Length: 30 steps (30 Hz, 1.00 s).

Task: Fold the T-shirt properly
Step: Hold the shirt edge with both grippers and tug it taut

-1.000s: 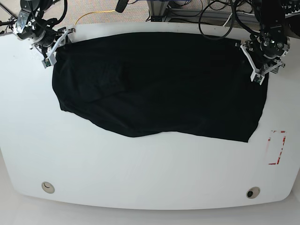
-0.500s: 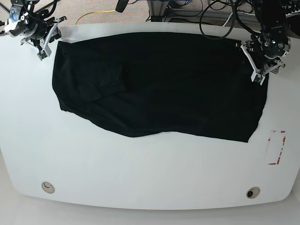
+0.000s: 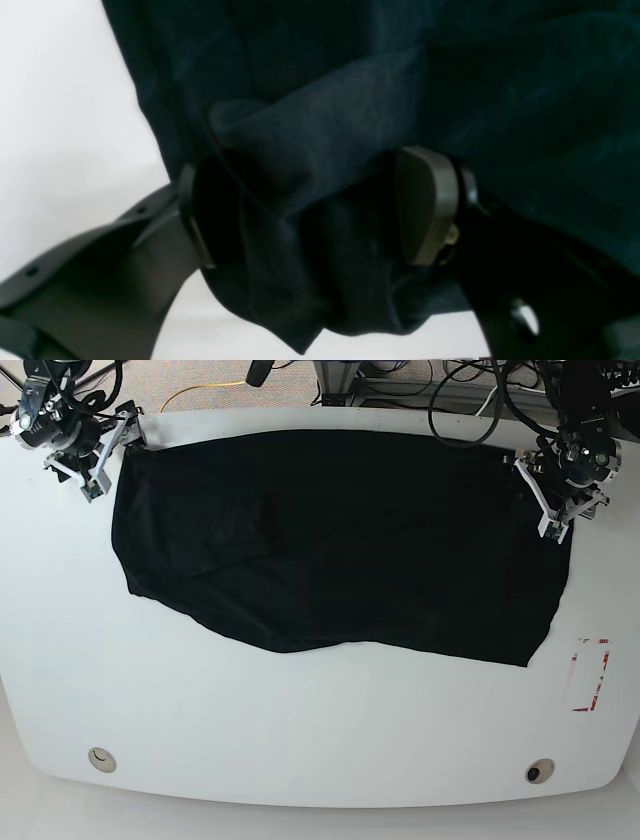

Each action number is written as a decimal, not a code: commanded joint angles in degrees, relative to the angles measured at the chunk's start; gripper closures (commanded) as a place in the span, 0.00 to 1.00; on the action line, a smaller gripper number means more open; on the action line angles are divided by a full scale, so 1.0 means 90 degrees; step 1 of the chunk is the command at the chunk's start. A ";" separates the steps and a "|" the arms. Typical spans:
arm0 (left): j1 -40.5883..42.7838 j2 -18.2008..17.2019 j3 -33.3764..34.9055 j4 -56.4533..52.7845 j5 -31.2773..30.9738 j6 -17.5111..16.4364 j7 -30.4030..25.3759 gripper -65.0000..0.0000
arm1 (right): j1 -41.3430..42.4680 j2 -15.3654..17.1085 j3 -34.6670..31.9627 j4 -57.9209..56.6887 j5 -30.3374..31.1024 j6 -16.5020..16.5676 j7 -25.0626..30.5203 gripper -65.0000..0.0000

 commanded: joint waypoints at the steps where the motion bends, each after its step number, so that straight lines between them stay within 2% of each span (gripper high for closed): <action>1: 0.0047 -0.0037 0.0022 -0.0026 0.0212 0.0001 0.0241 0.32 | -0.0008 0.0062 0.0041 0.0092 -0.0012 -0.0006 0.0038 0.24; 4: 0.0047 -0.0037 0.0012 -0.0016 0.0212 0.0001 0.0241 0.32 | 0.0090 0.0043 0.0011 0.0082 -0.0003 -0.0006 0.0047 0.37; 7: 0.0047 -0.0037 0.0012 -0.0026 0.0212 0.0001 0.0241 0.32 | 0.0275 -0.0133 0.0011 0.0063 -0.0012 -0.0006 0.0047 0.53; 10: 0.0047 -0.0037 0.0002 -0.0026 0.0212 0.0001 0.0241 0.32 | 0.0285 -0.0162 0.0011 0.0053 -0.0012 -0.0006 0.0047 0.64; 15: 0.0047 -0.0037 0.0002 -0.0016 0.0212 0.0001 0.0241 0.32 | 0.0334 -0.0201 0.0002 -0.0220 -0.0003 -0.0006 0.0047 0.59; 17: 0.0047 -0.0037 0.0002 -0.0016 0.0212 0.0001 0.0241 0.32 | 0.0412 -0.0211 0.0002 -0.0279 -0.0003 -0.0006 0.0047 0.64; 18: 0.0047 -0.0037 0.0002 -0.0016 0.0212 0.0001 0.0241 0.32 | 0.0412 -0.0211 0.0002 -0.0299 -0.0003 -0.0006 0.0047 0.68; 22: 0.0047 -0.0037 -0.0008 -0.0045 0.0212 0.0001 0.0241 0.32 | 0.0402 -0.0211 0.0002 -0.0308 -0.0003 -0.0006 0.0047 0.96; 30: 0.0047 -0.0037 -0.0008 -0.0026 0.0222 0.0001 0.0241 0.32 | 0.0402 -0.0192 0.0031 -0.0230 -0.0003 -0.0006 -0.0011 1.00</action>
